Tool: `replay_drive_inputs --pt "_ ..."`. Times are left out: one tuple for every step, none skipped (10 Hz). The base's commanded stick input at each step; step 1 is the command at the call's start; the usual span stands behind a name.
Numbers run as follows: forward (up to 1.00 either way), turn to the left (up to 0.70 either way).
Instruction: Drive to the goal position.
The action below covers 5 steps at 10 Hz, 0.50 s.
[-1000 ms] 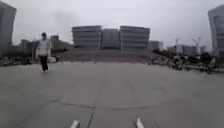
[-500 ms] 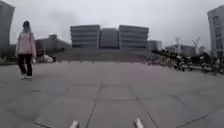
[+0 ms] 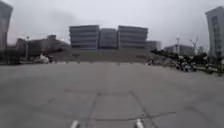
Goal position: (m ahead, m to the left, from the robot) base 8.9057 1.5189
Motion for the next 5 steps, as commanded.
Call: replay_drive_inputs --pt "1.0 -0.14" --pt "1.0 -0.4" --pt "1.0 -0.4" --pt "1.0 -0.12" --pt "1.0 0.0"
